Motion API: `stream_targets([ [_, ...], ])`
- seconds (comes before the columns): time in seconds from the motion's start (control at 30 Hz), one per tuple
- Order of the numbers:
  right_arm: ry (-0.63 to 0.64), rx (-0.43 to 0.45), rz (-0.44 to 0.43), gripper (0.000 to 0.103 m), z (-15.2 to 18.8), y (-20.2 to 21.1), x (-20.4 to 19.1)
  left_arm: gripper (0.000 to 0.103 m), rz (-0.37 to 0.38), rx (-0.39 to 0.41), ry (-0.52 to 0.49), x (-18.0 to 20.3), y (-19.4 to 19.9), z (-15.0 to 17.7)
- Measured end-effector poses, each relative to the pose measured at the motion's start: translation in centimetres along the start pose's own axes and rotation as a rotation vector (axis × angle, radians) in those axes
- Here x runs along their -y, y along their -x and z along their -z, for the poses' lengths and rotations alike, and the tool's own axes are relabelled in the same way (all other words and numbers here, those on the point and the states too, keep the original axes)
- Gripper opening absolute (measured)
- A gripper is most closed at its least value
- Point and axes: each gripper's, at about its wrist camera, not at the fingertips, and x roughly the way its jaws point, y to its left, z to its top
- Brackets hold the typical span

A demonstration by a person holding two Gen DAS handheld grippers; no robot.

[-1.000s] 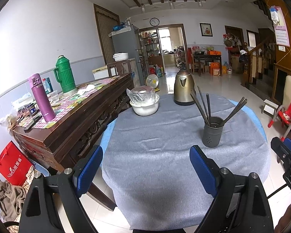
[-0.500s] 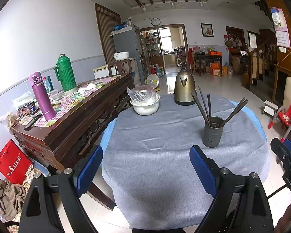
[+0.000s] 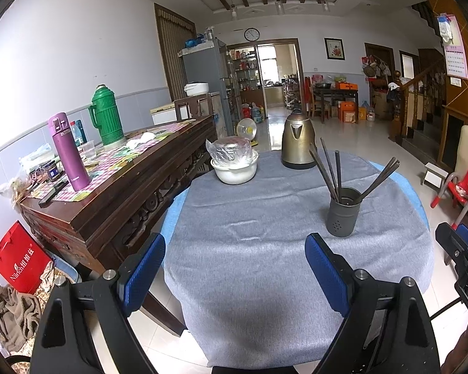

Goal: Organize utensils

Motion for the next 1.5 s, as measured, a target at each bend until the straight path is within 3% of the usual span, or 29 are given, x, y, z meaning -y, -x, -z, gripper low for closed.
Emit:
stream_targets([
  [0.77, 0.021, 0.021, 0.025, 0.062, -0.9, -1.0, -1.1, 0.091, -0.003, -0.002, 0.022, -0.8, -0.6, -0.2],
  [1.5, 0.078, 0.015, 0.077, 0.062, -2.7, -4.4, -3.0, 0.091, 0.015, -0.045, 0.066, -2.2, -5.0, -2.5],
])
